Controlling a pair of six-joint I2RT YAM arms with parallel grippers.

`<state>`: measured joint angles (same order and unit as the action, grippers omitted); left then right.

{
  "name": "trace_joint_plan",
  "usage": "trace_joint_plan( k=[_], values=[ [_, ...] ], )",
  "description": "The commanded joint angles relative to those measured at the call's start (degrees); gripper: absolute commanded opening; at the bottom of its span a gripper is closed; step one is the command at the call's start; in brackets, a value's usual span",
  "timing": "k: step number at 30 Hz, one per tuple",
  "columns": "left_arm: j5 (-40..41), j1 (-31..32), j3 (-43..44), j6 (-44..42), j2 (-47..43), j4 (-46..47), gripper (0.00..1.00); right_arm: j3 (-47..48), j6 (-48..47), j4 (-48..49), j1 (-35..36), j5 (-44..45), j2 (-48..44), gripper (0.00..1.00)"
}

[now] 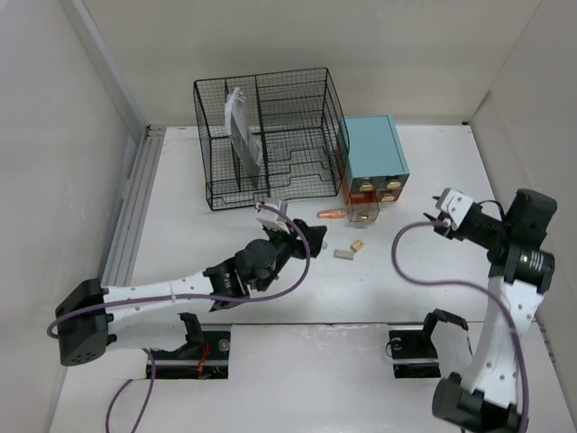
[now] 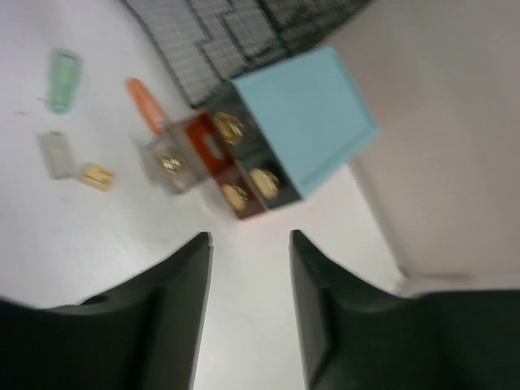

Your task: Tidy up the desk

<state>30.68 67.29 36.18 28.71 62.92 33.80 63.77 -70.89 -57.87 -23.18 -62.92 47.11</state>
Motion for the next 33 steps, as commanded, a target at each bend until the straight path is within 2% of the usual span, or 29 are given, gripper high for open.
trace_joint_plan(
  k=[1,3,4,5,6,9,15,19,20,23,24,26,27,31,33],
  values=[
    [1.4,0.48,-3.92,-3.31,-3.75,-10.33,0.57,-2.76,0.58,20.36,0.33,12.35,-8.33,0.5],
    [1.4,0.48,-6.29,-3.31,-6.21,-10.33,0.61,-3.47,4.08,25.59,0.33,14.83,-11.15,0.69],
    [0.71,0.48,-6.91,-4.0,-6.83,-10.33,0.61,-3.47,7.32,28.22,0.33,17.71,-11.95,0.69],
    [0.7,0.48,-7.53,-4.01,-7.36,-10.33,0.63,-3.47,13.61,37.64,0.33,20.09,-11.96,0.69],
    [0.09,0.48,-8.14,-4.71,-7.37,-9.46,0.63,-1.65,23.42,40.61,0.33,22.2,-11.96,0.73],
    [-0.44,1.0,-8.67,-5.24,-7.37,-7.97,0.64,2.14,31.41,44.16,0.33,32.13,-8.8,0.73],
    [-2.28,1.0,-5.08,-5.24,-1.31,-7.96,0.64,11.63,26.34,38.62,0.33,46.2,-3.96,0.73],
    [-3.61,1.0,-4.46,-5.24,1.32,-6.82,0.64,13.92,26.06,43.61,0.33,53.25,-4.75,0.73],
    [-3.61,1.0,-3.85,-5.24,1.94,-6.82,0.64,18.37,29.2,43.63,0.33,53.77,-4.75,0.74],
    [-4.13,1.0,-3.32,-4.71,1.95,-6.82,0.64,30.41,36.59,35.65,0.33,50.01,0.33,0.76],
    [-4.13,1.0,-3.31,-4.71,2.47,-6.82,0.64,39.15,40.97,33.72,0.33,48.52,4.35,0.8],
    [-4.66,1.0,-2.79,-4.71,2.48,-6.82,0.64,47.72,44.86,30.03,0.33,46.05,8.59,0.8],
    [-4.66,1.0,-2.79,-4.71,1.95,-6.3,0.64,56.29,47.92,28.96,0.33,45.52,10.79,0.8],
    [-4.66,1.0,-3.84,-4.71,-0.42,-6.29,0.66,73.02,55.39,28.86,0.33,44.29,21.76,0.84],
    [-4.66,1.0,-4.36,-4.71,-1.3,-6.29,0.66,76.67,59.45,31.65,0.33,42.1,23.72,0.86]
  ],
)
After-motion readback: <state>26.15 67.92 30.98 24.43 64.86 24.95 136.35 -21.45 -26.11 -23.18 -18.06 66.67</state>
